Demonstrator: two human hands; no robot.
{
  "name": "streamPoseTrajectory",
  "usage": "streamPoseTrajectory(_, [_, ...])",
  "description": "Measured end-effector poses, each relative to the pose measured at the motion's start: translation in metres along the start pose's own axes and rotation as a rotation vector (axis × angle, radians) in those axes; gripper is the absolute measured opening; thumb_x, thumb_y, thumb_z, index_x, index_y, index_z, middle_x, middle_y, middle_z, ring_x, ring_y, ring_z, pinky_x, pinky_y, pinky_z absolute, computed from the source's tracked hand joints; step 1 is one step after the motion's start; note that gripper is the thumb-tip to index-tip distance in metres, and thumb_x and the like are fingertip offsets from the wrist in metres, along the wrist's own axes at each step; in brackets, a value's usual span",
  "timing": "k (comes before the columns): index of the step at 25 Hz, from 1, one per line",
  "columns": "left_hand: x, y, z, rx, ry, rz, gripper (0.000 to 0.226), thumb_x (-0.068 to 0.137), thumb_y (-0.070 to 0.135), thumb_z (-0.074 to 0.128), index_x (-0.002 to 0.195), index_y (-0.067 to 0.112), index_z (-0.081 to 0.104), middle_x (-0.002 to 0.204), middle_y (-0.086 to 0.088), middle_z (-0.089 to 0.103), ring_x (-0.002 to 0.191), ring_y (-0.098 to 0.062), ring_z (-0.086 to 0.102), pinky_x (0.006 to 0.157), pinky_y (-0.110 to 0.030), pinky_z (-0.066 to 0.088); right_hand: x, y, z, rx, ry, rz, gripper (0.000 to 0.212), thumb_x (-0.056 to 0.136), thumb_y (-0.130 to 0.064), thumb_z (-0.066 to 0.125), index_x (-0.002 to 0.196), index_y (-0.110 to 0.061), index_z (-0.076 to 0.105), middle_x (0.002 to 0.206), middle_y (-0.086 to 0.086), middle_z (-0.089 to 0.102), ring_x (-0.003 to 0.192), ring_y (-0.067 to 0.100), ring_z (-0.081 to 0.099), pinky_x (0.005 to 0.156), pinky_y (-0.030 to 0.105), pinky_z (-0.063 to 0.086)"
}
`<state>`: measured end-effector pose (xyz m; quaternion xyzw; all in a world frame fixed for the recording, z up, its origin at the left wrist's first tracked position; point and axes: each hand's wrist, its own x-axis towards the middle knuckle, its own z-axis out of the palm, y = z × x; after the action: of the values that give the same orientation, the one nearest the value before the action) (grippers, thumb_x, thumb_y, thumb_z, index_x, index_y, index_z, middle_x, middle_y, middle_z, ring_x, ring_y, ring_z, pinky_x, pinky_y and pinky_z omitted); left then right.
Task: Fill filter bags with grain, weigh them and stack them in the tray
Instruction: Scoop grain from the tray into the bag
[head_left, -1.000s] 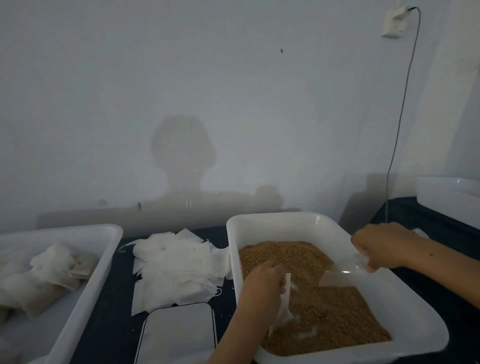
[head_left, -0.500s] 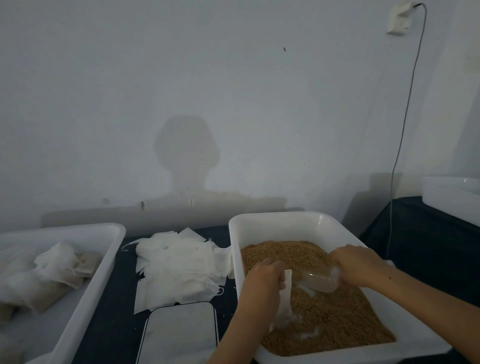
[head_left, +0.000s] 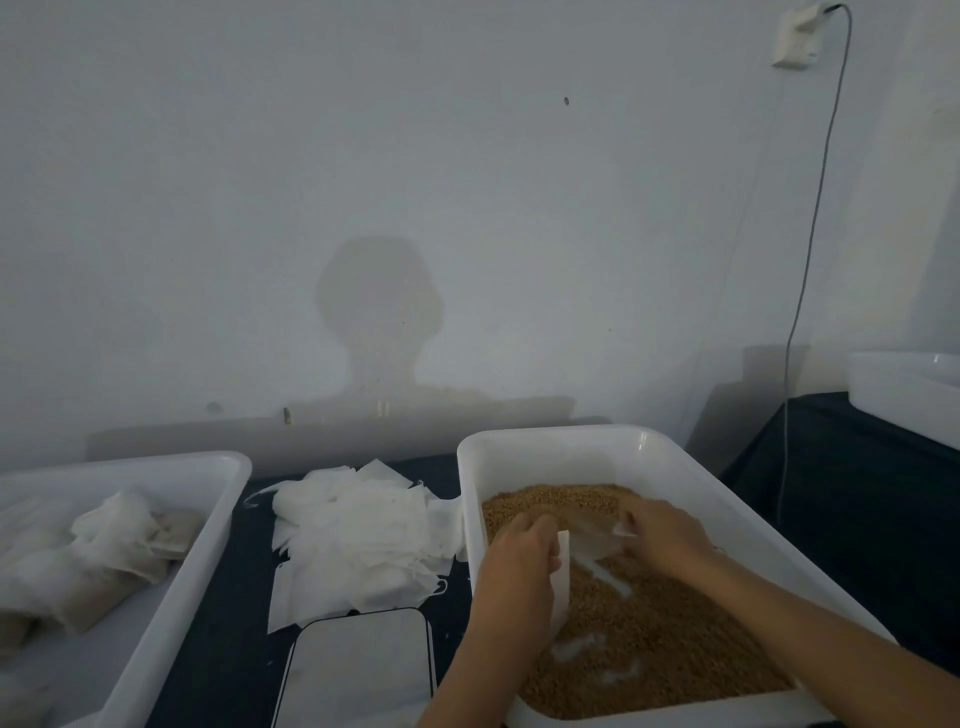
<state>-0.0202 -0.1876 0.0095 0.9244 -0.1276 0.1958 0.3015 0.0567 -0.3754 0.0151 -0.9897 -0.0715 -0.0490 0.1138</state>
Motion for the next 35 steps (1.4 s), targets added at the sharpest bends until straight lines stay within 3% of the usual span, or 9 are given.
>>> streamPoseTrajectory(3, [0.000,-0.002,0.001,-0.007,0.002,-0.023,0.018,0.085,-0.009,0.052,0.085,0.010,0.054,0.092,-0.001,0.054,0.083,-0.016,0.051,0.074,-0.027,0.044,-0.014,0.011,-0.028,0.101,0.011,-0.001,0.019,0.085,-0.030,0.068,0.082,-0.016,0.054,0.087,0.001,0.064,0.083,0.020,0.062,0.073,0.030,0.050])
streamPoseTrajectory(7, [0.000,-0.001,0.001,-0.018,-0.013,0.006,0.017,0.083,-0.009,0.053,0.081,0.008,0.056,0.090,-0.004,0.056,0.081,-0.018,0.052,0.071,-0.028,0.043,-0.043,0.023,-0.090,0.075,-0.077,-0.083,0.022,0.076,-0.033,0.077,0.080,-0.022,0.058,0.088,-0.005,0.065,0.082,0.013,0.061,0.077,0.035,0.049])
streamPoseTrajectory(11, [0.000,-0.001,0.000,-0.076,0.007,0.048,0.021,0.085,-0.004,0.057,0.076,0.015,0.053,0.083,0.003,0.051,0.070,-0.006,0.044,0.060,-0.008,0.035,-0.062,0.011,-0.127,-0.058,-0.116,-0.185,0.023,0.074,-0.033,0.078,0.074,-0.034,0.055,0.088,-0.014,0.064,0.088,0.003,0.058,0.079,0.033,0.050])
streamPoseTrajectory(15, [0.000,-0.002,0.000,-0.084,-0.038,0.066,0.012,0.086,-0.001,0.059,0.080,0.010,0.059,0.084,0.003,0.051,0.075,-0.010,0.047,0.062,-0.011,0.032,-0.061,0.000,-0.130,-0.210,-0.075,-0.238,0.020,0.075,-0.037,0.076,0.080,-0.030,0.057,0.084,-0.012,0.063,0.081,0.001,0.057,0.064,0.023,0.042])
streamPoseTrajectory(26, [-0.001,-0.003,0.001,-0.082,-0.053,0.079,0.016,0.086,0.000,0.060,0.077,0.014,0.056,0.084,0.005,0.052,0.076,-0.008,0.046,0.062,-0.008,0.031,-0.055,-0.014,-0.134,-0.395,-0.001,-0.262,0.023,0.077,-0.039,0.074,0.083,-0.033,0.052,0.073,-0.014,0.051,0.066,0.000,0.044,0.051,0.022,0.024])
streamPoseTrajectory(35, [-0.002,-0.001,-0.002,-0.106,-0.029,0.028,0.022,0.086,-0.002,0.056,0.075,0.015,0.050,0.081,0.003,0.051,0.070,-0.007,0.042,0.059,-0.012,0.032,-0.063,0.004,-0.125,-0.185,-0.142,-0.178,0.023,0.077,-0.033,0.075,0.077,-0.029,0.053,0.085,-0.008,0.061,0.080,0.010,0.058,0.064,0.027,0.041])
